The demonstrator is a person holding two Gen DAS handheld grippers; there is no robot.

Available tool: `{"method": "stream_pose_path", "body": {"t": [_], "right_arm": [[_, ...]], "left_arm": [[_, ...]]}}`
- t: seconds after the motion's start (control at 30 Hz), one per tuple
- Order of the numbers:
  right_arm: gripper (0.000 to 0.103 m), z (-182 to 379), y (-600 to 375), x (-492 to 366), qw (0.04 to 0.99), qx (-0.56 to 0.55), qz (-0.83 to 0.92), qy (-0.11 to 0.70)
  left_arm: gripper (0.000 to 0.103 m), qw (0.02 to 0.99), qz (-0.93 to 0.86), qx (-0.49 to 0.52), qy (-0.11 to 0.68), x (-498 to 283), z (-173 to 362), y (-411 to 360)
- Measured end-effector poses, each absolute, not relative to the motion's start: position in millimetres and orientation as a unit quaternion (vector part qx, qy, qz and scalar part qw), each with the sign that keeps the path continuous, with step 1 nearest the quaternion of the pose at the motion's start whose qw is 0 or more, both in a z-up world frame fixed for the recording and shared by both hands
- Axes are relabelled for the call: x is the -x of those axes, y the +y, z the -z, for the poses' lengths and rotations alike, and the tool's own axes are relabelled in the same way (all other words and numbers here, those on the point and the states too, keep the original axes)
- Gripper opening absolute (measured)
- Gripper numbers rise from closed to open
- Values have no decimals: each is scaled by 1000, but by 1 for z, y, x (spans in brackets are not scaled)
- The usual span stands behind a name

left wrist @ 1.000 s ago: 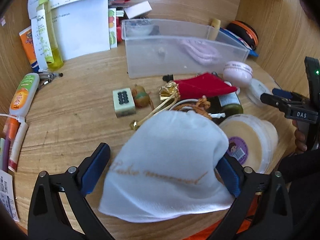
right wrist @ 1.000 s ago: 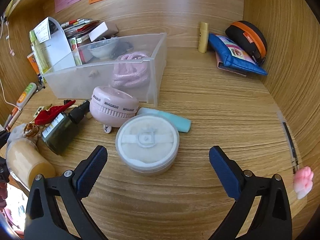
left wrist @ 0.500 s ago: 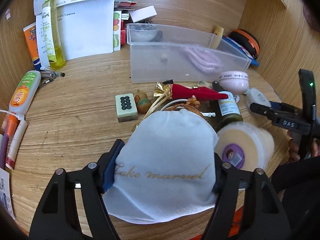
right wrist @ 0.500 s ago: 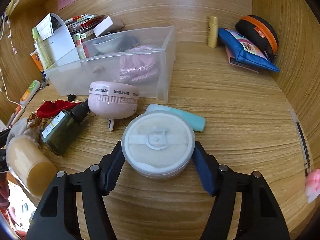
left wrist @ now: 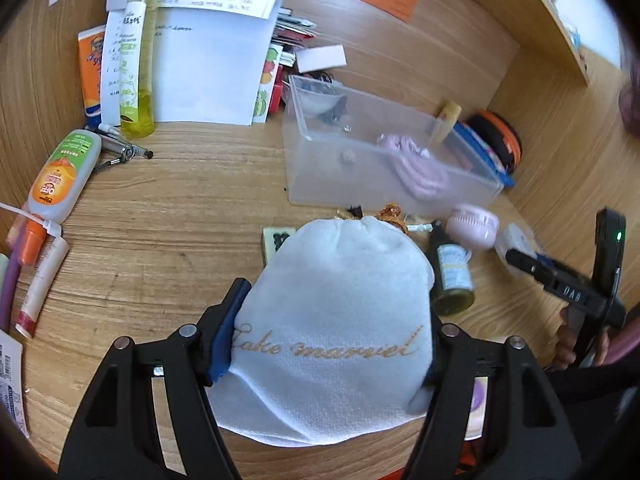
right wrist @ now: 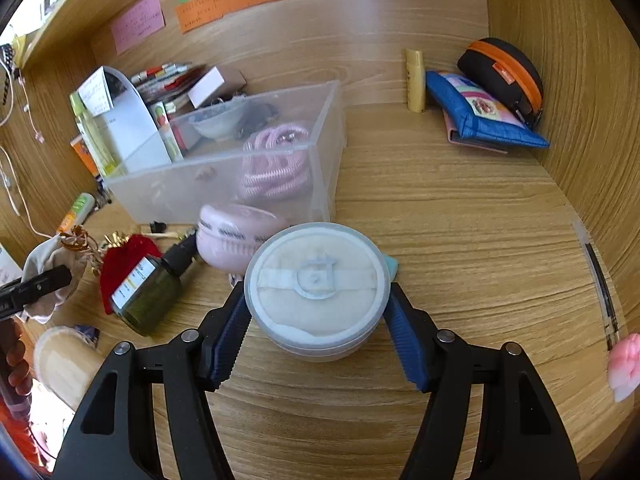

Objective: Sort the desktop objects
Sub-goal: 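Carry the white pouch and powder case over the box with both grippers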

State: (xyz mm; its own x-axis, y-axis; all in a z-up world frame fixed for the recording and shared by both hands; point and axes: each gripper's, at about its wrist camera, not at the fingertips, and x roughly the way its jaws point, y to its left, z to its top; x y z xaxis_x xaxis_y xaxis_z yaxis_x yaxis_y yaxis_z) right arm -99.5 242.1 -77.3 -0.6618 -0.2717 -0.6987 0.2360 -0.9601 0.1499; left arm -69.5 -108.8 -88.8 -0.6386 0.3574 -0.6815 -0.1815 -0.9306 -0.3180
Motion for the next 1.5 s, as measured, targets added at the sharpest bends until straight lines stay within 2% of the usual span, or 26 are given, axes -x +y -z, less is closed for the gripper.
{"method": "stream_pose_path", "body": {"t": [0.2, 0.6, 0.87, 1.3, 1.5], "right_arm": [[62, 64, 244, 102, 144, -369, 918, -23], [62, 46, 249, 113, 156, -344, 926, -19], [62, 35, 243, 122, 166, -327, 930, -12], [62, 25, 226, 144, 181, -320, 930, -1], [62, 25, 214, 158, 190, -322, 927, 15]], "left_arm": [[69, 147, -902, 387, -123, 83, 76, -109], [69, 142, -910, 386, -54, 122, 45, -92], [69, 172, -897, 408, -20, 154, 33, -79], [70, 200, -869, 453, 26, 199, 36, -51], [74, 209, -860, 464, 42, 211, 40, -41]]}}
